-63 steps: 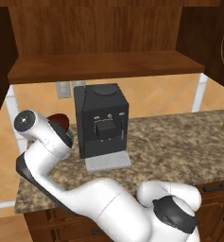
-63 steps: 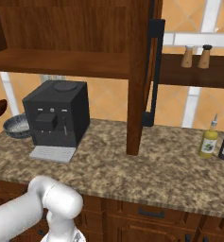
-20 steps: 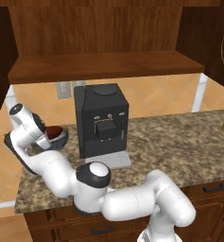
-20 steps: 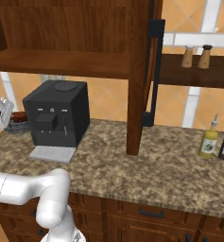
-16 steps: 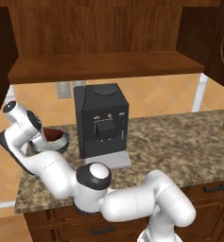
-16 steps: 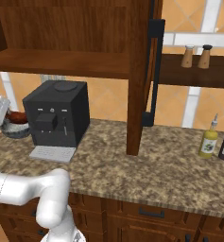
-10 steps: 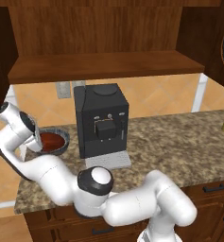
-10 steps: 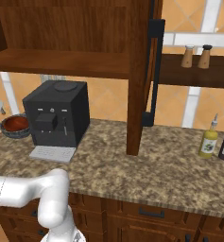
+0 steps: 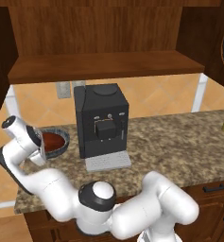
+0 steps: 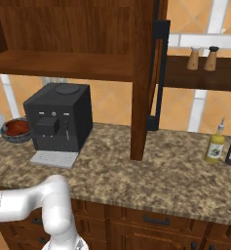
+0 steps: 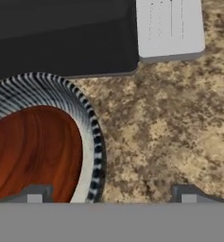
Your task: Pick up the bowls on the counter and stack them on top of one another in the open cabinet. Place the smaller bowl on top of the larger bowl.
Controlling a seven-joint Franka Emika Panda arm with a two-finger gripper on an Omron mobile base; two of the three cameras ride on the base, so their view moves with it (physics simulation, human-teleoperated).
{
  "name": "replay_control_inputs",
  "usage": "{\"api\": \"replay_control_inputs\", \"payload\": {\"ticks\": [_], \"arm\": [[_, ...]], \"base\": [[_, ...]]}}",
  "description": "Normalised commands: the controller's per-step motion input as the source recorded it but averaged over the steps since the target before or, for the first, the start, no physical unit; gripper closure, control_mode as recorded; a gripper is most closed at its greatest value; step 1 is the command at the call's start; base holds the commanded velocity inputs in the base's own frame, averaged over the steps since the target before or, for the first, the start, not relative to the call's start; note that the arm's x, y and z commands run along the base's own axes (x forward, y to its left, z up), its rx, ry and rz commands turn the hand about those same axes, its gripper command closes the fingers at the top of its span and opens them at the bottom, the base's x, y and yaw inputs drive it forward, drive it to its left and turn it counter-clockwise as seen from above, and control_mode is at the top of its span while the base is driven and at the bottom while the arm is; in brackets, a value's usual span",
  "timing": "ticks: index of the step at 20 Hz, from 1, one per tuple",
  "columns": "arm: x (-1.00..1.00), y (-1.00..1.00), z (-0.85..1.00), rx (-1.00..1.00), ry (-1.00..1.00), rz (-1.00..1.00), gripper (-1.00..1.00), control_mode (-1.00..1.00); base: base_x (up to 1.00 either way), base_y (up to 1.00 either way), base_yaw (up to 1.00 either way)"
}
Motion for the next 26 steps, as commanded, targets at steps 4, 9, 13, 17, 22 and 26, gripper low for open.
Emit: {"api": "replay_control_inputs", "payload": {"ticks": [4,9,13,17,22,26], "arm": [[0.28,-0.01,-0.09,0.0,0.0,0.0,-1.0,-1.0],[0.44,0.0,-0.08,0.0,0.04,0.0,-1.0,-1.0],[0.36,0.0,-0.09,0.0,0.06,0.0,-1.0,-1.0],[0.06,0.0,-0.04,0.0,0.01,0.0,1.0,-1.0],[-0.16,0.0,0.0,0.0,-0.02,0.0,1.0,-1.0],[-0.78,-0.04,0.02,0.0,-0.02,-0.03,1.0,-1.0]], "base": [[0.0,0.0,0.0],[0.0,0.0,0.0],[0.0,0.0,0.0],[0.0,0.0,0.0],[0.0,0.0,0.0],[0.0,0.0,0.0]]}}
